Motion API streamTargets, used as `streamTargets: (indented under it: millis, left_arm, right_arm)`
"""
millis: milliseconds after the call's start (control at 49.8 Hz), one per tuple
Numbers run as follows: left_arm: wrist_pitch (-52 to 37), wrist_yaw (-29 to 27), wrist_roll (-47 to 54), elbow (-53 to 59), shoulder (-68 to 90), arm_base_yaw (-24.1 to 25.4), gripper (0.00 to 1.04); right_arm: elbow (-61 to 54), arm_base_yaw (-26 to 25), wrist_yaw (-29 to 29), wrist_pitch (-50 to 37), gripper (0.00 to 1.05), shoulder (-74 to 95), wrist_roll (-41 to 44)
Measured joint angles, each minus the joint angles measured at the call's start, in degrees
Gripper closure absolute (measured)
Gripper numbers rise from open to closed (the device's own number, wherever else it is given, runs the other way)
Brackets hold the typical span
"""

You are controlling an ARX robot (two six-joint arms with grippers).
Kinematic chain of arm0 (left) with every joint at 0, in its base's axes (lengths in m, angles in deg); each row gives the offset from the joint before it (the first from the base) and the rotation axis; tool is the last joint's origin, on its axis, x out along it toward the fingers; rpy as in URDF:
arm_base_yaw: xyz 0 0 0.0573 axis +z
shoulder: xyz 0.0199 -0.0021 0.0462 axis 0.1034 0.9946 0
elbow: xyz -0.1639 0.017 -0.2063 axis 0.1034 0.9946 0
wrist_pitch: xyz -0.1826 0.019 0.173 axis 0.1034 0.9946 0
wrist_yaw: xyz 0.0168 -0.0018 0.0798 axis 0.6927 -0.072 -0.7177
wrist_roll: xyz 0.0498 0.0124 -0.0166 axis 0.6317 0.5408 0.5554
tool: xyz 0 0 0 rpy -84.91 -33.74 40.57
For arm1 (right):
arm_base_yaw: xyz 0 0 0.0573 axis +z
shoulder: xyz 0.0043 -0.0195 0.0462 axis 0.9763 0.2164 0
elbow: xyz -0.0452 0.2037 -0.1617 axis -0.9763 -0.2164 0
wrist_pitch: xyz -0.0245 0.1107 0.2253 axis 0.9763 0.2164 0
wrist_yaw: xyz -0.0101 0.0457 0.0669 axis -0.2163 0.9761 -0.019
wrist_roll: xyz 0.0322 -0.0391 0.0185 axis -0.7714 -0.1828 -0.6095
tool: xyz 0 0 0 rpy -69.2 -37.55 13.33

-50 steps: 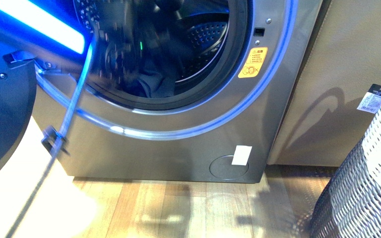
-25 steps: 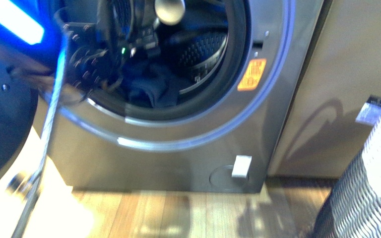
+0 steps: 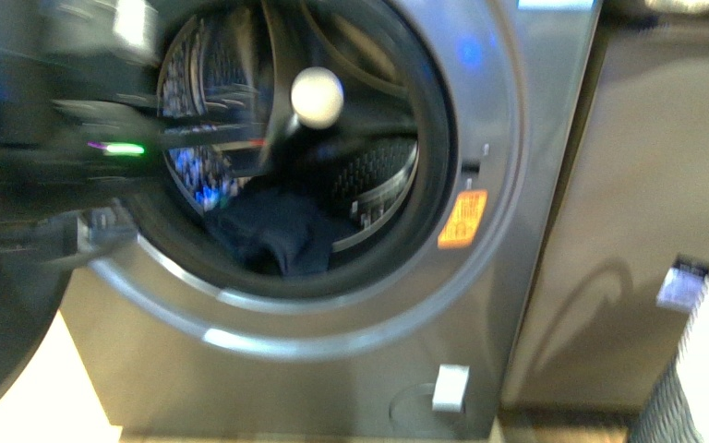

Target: Put clothes into washing machine

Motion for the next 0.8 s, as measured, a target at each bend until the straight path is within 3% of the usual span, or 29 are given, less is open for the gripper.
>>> streamTargets:
  millis: [80, 522, 662, 803]
  left_arm:
    - [1.5, -3.7, 3.4, 3.2, -6.5, 0.5, 0.18]
    - [-3.8, -0.1, 6.5, 26.9, -23.3, 5.0, 1.02]
    - [-3.4, 3.7, 6.8, 31.1, -28.1, 7.7, 1.01]
    - [-1.5, 4.0, 6.8, 34.7, -33.7, 9.4, 1.01]
  right_arm:
    - [0.0, 0.0, 0.0, 0.0, 0.07, 0.0, 0.0]
    - [0.0, 0.0, 0.0, 0.0, 0.07, 0.0, 0.0]
    - [0.0, 0.0, 0.0, 0.0, 0.07, 0.0, 0.0]
    - [0.0, 0.0, 0.0, 0.0, 0.07, 0.0, 0.0]
